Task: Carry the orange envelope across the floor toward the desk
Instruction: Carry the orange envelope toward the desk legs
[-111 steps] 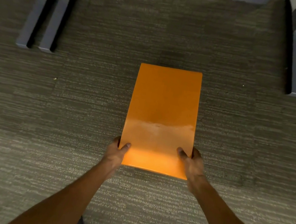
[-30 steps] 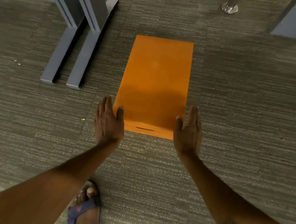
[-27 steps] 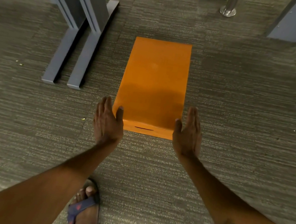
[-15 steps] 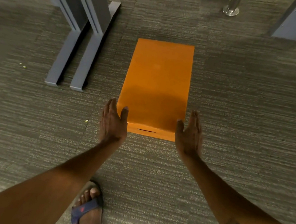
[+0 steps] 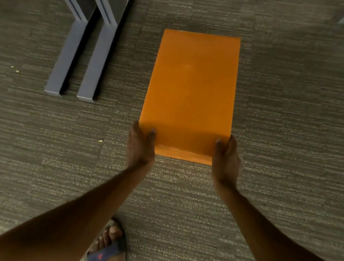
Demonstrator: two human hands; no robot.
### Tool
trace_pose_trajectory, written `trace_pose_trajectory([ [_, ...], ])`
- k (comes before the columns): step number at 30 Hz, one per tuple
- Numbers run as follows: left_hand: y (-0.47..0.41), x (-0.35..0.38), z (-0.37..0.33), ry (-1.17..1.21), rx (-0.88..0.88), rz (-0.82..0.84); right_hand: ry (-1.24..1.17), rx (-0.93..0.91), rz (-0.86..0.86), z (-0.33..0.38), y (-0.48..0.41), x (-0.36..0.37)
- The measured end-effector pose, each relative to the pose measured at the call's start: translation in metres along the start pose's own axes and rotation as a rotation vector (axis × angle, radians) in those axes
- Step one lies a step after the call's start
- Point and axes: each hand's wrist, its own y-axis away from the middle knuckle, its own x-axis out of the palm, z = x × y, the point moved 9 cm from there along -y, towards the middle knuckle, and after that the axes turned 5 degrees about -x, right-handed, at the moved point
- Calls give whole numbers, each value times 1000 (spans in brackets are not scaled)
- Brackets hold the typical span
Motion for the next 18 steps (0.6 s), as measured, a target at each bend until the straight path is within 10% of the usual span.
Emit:
trace_pose_trajectory([
  [18, -75, -65, -9, 271, 36, -162, -104, -70, -128, 54, -36, 79],
])
